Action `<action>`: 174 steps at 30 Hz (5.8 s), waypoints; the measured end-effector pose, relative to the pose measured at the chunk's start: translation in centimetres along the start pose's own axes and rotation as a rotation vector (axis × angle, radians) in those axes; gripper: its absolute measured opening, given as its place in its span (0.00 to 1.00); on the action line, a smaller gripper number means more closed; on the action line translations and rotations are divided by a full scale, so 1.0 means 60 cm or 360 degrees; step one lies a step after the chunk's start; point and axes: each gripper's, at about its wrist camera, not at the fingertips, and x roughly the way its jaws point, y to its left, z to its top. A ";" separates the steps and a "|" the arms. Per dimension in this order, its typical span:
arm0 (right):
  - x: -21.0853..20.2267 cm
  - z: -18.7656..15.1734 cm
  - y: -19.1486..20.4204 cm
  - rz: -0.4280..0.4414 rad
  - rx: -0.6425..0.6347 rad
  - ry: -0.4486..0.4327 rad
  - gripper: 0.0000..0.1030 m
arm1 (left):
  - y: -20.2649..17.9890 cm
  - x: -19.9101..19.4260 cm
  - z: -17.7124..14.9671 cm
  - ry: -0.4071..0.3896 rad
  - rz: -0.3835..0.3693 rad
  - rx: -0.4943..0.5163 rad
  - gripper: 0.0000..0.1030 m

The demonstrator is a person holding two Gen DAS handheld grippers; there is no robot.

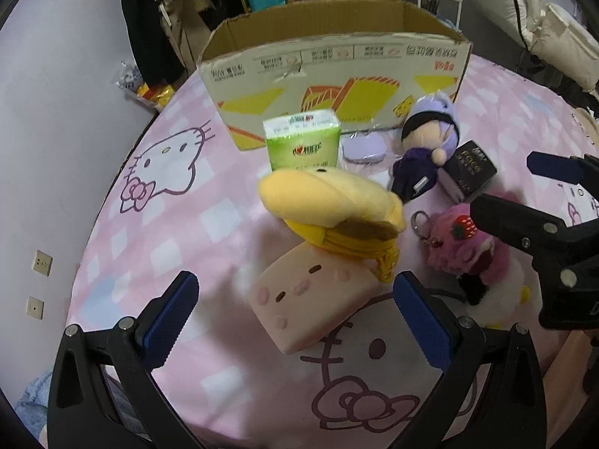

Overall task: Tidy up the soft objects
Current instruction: 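Lower the left tool onto the pink pig cushion while the right tool approaches the pink bear, then close the left tool on the pig cushion while the right tool grasps the pink bear, then lift the pig cushion and pink bear with both tools over the box, then open both tools to drop the cushion and bear into the box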

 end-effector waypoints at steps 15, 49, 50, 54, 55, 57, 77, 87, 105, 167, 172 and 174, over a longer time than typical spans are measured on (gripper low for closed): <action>0.058 -0.015 0.009 0.0044 -0.0025 0.0211 0.94 | -0.001 0.062 0.003 0.0201 -0.0055 -0.0019 0.99; 0.058 -0.018 -0.036 0.0109 0.0186 0.0252 0.87 | 0.030 0.061 -0.003 0.0179 -0.0207 -0.0237 0.60; 0.056 -0.018 -0.042 0.0117 0.0202 0.0249 0.87 | 0.030 0.057 -0.004 0.0167 -0.0211 -0.0240 0.60; 0.056 -0.018 -0.050 0.0127 0.0237 0.0254 0.87 | 0.034 0.046 -0.006 0.0145 -0.0212 -0.0250 0.59; 0.058 -0.018 -0.049 0.0122 0.0234 0.0260 0.87 | 0.032 0.042 -0.007 0.0140 -0.0213 -0.0250 0.59; 0.062 -0.015 -0.047 0.0097 0.0214 0.0270 0.87 | 0.031 0.039 -0.007 0.0137 -0.0209 -0.0246 0.59; 0.047 -0.016 -0.044 0.0061 0.0235 0.0164 0.81 | 0.041 0.005 -0.013 0.0023 -0.0188 -0.0280 0.60; -0.009 -0.009 -0.045 0.0055 0.0250 -0.0096 0.81 | 0.041 -0.032 -0.017 -0.0121 -0.0146 -0.0252 0.60; -0.125 0.039 -0.016 0.0090 0.0123 -0.0534 0.81 | 0.063 -0.155 0.011 -0.0639 -0.0068 -0.0258 0.60; 0.005 0.225 -0.051 0.0135 0.0027 -0.0723 0.85 | 0.091 0.004 0.239 -0.0749 -0.0132 -0.0200 0.73; 0.005 0.225 -0.049 0.0134 0.0017 -0.0693 0.87 | 0.095 -0.007 0.232 -0.0763 -0.0102 -0.0229 0.84; 0.006 0.224 -0.047 0.0139 0.0010 -0.0676 0.88 | 0.096 -0.012 0.232 -0.0771 -0.0108 -0.0228 0.86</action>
